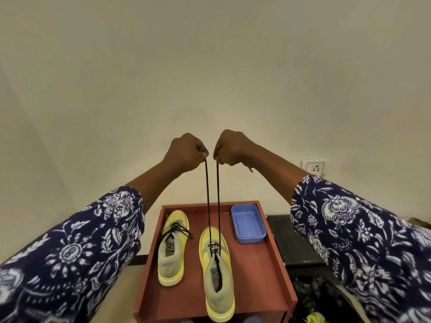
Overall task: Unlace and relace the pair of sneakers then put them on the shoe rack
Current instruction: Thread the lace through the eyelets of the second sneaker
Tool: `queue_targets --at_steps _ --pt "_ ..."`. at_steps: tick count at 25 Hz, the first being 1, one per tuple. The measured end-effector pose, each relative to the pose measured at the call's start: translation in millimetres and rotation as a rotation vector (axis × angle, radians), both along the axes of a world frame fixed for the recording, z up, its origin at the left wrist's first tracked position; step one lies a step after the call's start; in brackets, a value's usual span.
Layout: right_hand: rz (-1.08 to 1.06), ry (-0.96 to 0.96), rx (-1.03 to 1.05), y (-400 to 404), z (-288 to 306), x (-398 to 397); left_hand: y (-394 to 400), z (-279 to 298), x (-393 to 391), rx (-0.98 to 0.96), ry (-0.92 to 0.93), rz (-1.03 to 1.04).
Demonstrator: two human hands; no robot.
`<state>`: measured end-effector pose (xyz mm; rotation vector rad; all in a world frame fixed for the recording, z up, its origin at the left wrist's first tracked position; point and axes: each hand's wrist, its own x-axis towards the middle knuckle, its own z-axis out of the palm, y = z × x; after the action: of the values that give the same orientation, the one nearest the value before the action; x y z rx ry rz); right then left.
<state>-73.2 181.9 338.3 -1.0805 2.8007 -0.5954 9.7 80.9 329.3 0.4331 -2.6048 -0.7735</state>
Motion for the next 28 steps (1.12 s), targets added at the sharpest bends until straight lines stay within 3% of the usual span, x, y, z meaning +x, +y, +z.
queue_targets --at_steps 6,10,13,22,28 --pt "0.016 0.097 -0.108 -0.6 45.3 6.6 -0.3 36.7 1.0 -0.006 0.082 0.017" --pt "0.003 0.116 -0.218 -1.5 62.6 7.3 2.5 49.0 -1.5 0.094 0.18 0.028" --pt "-0.019 0.082 -0.319 1.7 64.1 8.7 4.1 49.8 -4.4 0.141 0.215 0.067" --pt "-0.074 0.014 -0.541 8.8 57.3 8.1 9.0 55.2 -5.1 0.521 0.33 0.159" --pt "-0.034 0.059 -0.555 12.0 53.0 4.2 12.8 53.3 -5.2 0.548 0.379 0.17"
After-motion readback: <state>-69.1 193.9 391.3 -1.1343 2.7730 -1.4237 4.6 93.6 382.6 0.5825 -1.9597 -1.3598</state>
